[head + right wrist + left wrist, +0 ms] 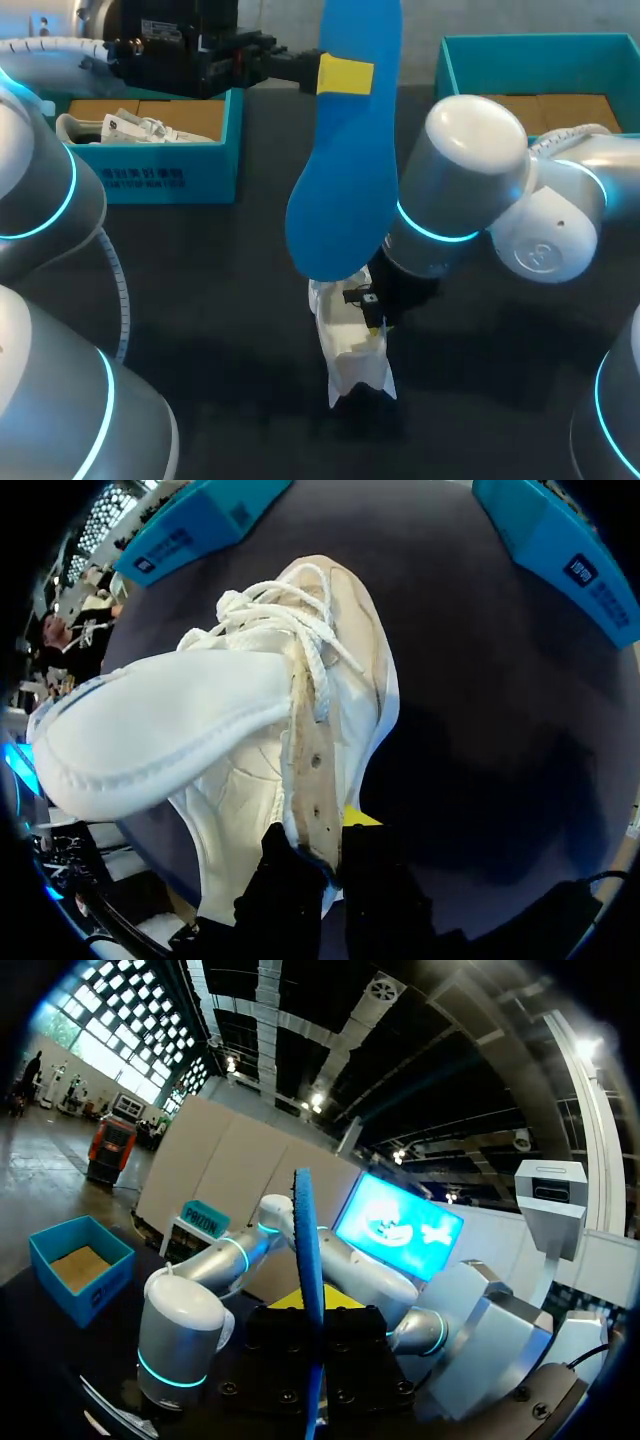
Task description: Take the shoe out of the shoebox, open the shoe tongue, remove and reinsert the insole, then place the shoe into the shoebox
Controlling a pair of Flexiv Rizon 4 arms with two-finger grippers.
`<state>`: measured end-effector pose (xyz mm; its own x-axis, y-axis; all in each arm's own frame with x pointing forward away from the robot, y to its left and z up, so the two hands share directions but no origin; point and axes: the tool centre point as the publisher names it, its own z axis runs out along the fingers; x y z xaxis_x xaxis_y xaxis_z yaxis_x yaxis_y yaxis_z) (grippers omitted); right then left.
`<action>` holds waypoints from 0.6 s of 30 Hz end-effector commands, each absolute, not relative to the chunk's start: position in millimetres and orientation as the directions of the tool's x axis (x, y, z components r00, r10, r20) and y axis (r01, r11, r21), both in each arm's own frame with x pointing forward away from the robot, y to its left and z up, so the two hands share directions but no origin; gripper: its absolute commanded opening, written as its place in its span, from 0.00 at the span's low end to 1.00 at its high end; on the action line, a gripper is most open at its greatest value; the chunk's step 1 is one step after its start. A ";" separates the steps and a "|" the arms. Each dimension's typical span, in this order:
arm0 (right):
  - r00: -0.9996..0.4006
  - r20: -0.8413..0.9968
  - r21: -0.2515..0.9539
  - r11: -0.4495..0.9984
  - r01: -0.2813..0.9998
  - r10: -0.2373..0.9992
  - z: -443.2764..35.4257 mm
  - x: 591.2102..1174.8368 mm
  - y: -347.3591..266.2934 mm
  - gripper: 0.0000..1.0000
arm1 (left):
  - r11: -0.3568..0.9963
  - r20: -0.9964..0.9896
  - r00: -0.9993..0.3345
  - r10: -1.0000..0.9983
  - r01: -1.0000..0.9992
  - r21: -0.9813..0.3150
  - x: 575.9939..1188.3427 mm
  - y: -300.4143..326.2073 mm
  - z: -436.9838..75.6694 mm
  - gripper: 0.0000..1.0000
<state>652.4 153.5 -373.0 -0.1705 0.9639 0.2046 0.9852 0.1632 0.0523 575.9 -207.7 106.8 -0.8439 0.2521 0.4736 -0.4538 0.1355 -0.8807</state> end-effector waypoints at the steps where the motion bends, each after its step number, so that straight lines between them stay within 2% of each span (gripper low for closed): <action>1: -0.158 0.213 0.070 0.146 0.987 0.964 -371.9 643.8 145.8 0.00 | 0.138 0.474 -0.844 0.252 -0.454 -0.880 576.3 -208.8 106.9 0.00; 14: -0.109 0.229 0.064 0.097 0.993 0.967 -381.8 640.5 144.8 0.00 | 0.138 0.474 -0.844 0.252 -0.454 -0.880 576.3 -208.8 106.9 0.00; 15: -0.108 0.229 0.064 0.096 0.993 0.967 -382.1 640.7 145.1 0.11 | 0.138 0.474 -0.844 0.252 -0.454 -0.880 576.3 -208.8 106.9 0.00; 16: -0.108 0.230 0.064 0.095 0.993 0.967 -382.3 641.2 145.8 0.47 | 0.138 0.474 -0.844 0.252 -0.454 -0.880 576.3 -208.8 106.9 0.00; 17: -0.108 0.231 0.065 0.095 0.993 0.967 -381.7 642.1 147.3 1.00 | 0.138 0.474 -0.844 0.252 -0.454 -0.880 576.3 -208.8 106.9 0.00; 18: -0.108 0.229 0.069 0.095 0.993 0.967 -380.6 642.5 148.1 1.00 | 0.138 0.474 -0.844 0.252 -0.454 -0.880 576.3 -208.8 106.9 0.00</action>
